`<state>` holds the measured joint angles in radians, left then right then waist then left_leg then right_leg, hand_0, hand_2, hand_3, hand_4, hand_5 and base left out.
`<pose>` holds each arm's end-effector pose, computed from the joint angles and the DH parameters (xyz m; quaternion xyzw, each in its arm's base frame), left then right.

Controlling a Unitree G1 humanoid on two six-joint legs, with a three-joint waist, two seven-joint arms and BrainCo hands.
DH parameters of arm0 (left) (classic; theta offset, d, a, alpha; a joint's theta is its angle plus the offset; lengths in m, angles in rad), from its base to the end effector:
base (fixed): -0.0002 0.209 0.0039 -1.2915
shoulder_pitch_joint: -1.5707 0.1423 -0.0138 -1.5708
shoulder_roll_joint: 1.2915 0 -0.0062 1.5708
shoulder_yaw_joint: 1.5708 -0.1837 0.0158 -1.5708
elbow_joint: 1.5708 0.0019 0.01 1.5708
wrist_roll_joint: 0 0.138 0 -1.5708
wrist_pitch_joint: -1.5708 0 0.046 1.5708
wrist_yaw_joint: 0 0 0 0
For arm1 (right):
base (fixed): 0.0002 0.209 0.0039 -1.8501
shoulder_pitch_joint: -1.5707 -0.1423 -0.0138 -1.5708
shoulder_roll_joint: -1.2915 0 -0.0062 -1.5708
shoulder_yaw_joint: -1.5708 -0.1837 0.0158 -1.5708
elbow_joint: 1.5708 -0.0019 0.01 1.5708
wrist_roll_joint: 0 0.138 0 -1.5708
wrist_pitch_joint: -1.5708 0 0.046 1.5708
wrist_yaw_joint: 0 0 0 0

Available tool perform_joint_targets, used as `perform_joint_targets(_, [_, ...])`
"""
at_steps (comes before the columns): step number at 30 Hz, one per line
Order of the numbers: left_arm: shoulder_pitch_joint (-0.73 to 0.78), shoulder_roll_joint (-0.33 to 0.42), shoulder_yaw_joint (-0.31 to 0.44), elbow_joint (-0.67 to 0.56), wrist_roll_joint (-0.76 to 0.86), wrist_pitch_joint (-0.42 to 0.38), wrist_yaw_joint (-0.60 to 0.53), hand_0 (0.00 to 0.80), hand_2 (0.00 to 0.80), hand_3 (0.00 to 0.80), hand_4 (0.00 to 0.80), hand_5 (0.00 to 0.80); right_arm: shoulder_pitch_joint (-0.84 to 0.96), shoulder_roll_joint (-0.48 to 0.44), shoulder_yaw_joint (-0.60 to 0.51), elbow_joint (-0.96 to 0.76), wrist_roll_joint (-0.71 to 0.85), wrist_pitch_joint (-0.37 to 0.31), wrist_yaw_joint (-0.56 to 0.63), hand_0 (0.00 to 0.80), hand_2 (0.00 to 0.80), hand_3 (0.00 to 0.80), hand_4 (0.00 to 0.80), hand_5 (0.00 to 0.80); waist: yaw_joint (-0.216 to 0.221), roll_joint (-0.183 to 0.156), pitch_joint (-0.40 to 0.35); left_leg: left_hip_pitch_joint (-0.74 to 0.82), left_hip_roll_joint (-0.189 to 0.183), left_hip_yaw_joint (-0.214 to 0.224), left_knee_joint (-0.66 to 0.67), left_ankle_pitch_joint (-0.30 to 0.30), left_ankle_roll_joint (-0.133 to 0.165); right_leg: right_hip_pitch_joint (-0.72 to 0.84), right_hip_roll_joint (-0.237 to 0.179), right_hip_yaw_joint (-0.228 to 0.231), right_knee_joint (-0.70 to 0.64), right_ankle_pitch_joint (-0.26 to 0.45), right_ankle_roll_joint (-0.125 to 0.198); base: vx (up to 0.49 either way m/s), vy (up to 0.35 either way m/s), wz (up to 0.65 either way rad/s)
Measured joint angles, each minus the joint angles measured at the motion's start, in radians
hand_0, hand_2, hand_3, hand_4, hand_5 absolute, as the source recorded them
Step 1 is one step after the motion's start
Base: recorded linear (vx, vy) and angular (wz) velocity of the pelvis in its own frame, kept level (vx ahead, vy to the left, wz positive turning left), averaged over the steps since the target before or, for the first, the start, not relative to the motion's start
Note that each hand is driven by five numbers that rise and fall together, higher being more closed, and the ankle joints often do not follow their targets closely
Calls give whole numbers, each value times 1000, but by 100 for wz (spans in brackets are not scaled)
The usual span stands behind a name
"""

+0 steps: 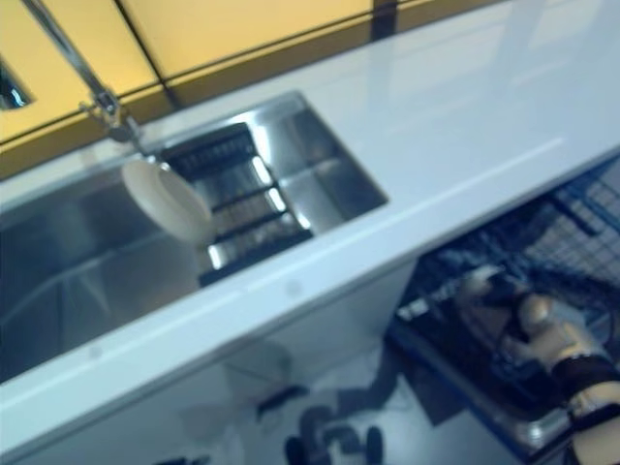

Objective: Take plates into dishwasher

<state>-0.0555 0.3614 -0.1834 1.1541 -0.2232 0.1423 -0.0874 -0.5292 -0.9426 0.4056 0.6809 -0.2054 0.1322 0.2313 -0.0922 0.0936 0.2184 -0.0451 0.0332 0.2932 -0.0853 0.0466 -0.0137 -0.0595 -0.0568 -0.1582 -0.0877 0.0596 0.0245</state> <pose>0.0983 0.2593 -0.0981 0.0781 0.5819 0.0518 0.8079 0.2691 -0.3335 0.1166 -0.5515 0.2526 0.0239 0.7946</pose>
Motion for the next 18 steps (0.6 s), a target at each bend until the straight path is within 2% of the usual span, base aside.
perform_joint_targets(9, [-9, 0, -10, 0, 0, 1, -1, 0, 0, 0, 0, 0, 0, 3, 0, 29, 0, -2, 0, 791, 791, 791, 791, 791, 0, 0, 0, 1, 0, -4, 0, 2, 1, 3, 0, -4, 0, 0, 0, 0, 0, 0])
perform_joint_targets(10, [-10, 0, -10, 0, 0, 1, -2, 0, 0, 0, 0, 0, 0, 3, 0, 30, 0, -3, 0, 580, 580, 580, 580, 580, 0, 0, 0, 1, 0, -4, 0, 2, 1, 3, 0, -4, 0, 0, 0, 0, 0, 0])
perform_joint_targets(12, [-10, 0, -11, 0, 0, 1, -2, 0, 0, 0, 0, 0, 0, 3, 0, 33, 0, -3, -9, 0, 0, 0, 0, 0, 0, 0, 0, 0, 0, -5, 0, 2, 1, 3, 0, -5, 1, 0, 0, 0, 0, 0])
perform_joint_targets(18, [-10, 0, -10, -1, 0, 1, -2, 0, 0, 0, 0, 0, 0, 3, -1, 33, 0, 6, -48, 0, 0, 0, 0, 0, -1, 0, 0, 1, 0, -5, 0, 3, 1, 4, 0, -5, 1, 0, 0, 0, 0, 0])
